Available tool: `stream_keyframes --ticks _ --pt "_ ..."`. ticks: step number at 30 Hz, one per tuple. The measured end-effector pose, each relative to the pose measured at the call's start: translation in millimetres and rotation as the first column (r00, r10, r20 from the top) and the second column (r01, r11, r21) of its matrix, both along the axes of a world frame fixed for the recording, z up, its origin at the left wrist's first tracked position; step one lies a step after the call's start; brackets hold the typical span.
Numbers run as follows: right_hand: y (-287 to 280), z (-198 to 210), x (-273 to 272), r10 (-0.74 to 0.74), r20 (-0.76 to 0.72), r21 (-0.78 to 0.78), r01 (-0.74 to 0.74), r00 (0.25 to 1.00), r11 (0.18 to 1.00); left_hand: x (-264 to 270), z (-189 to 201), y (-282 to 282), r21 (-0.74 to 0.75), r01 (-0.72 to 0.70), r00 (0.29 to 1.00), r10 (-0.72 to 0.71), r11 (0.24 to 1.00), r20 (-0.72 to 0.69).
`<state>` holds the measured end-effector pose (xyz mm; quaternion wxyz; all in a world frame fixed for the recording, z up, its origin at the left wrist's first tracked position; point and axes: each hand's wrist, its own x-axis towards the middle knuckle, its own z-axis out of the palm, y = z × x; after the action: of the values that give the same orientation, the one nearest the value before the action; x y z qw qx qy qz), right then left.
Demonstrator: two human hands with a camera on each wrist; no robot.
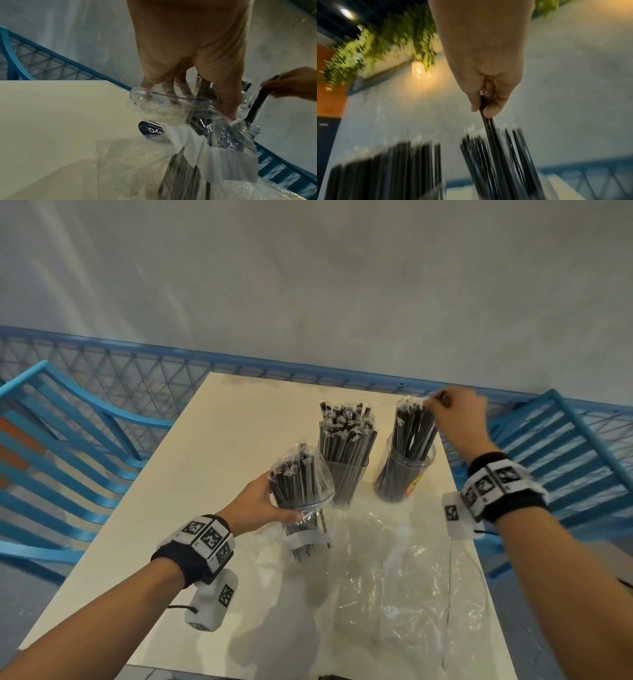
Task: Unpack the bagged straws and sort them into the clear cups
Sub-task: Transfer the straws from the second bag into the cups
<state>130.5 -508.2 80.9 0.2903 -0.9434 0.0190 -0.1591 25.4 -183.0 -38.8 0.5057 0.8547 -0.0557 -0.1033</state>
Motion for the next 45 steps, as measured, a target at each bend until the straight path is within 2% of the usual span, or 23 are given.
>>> stream_keyframes --ticks 2,4,9,11,13,15,16,19,21,23,27,34,39,45 --pt "6 -28 3 -0.002 -0.128 -0.041 -0.003 0.992 0.999 0 -1 1 0.003 0.000 1.000 0.000 1.000 0.003" --pt "8 -46 4 -0.015 -0.195 -0.052 0.005 0.981 0.999 -1 -2 2 0.002 -0.003 1.000 0.003 1.000 0.002" --pt "5 -41 4 -0.016 -0.292 0.006 0.018 0.956 1.000 0 -1 2 0.008 -0.007 1.000 0.007 1.000 0.004" --pt "6 -22 -3 -0.018 -0.240 -0.027 0.012 0.971 1.000 1 0 2 0.000 0.004 1.000 -0.004 1.000 0.008" --pt "14 0 -20 0.003 -0.079 -0.015 -0.004 0.997 1.000 1 1 1 0.001 0.010 1.000 -0.010 1.000 0.014" --pt "34 17 -45 0.108 0.042 0.084 -0.111 0.993 0.990 2 1 0 0.004 0.011 1.000 -0.011 1.000 0.013" --pt "48 21 -59 0.192 0.036 0.127 -0.195 0.981 0.973 2 1 0 0.003 0.013 1.000 -0.013 1.000 0.008" --pt "97 12 -91 0.437 -0.183 0.159 -0.412 0.881 0.897 1 1 -1 0.006 0.011 1.000 -0.011 1.000 0.007" --pt "127 -5 -100 0.470 -0.332 0.149 -0.447 0.818 0.882 0 2 -1 0.000 0.009 1.000 -0.009 1.000 0.011" --pt "146 -24 -101 0.482 -0.385 0.145 -0.465 0.787 0.874 0 2 0 -0.011 0.013 1.000 -0.013 1.000 0.005" --pt "151 -38 -95 0.471 -0.320 0.179 -0.436 0.822 0.882 -2 3 3 -0.001 -0.007 1.000 0.007 1.000 0.021" --pt "122 -7 -90 0.467 -0.126 0.210 -0.437 0.875 0.875 -6 0 6 -0.015 0.007 1.000 -0.006 1.000 0.021" --pt "112 -3 -91 0.452 -0.084 0.144 -0.438 0.888 0.887 -4 1 0 -0.019 0.036 0.999 -0.036 0.999 0.017" --pt "103 21 -93 0.463 0.012 0.227 -0.453 0.886 0.862 -3 -1 -2 0.007 0.027 1.000 -0.027 1.000 0.007"
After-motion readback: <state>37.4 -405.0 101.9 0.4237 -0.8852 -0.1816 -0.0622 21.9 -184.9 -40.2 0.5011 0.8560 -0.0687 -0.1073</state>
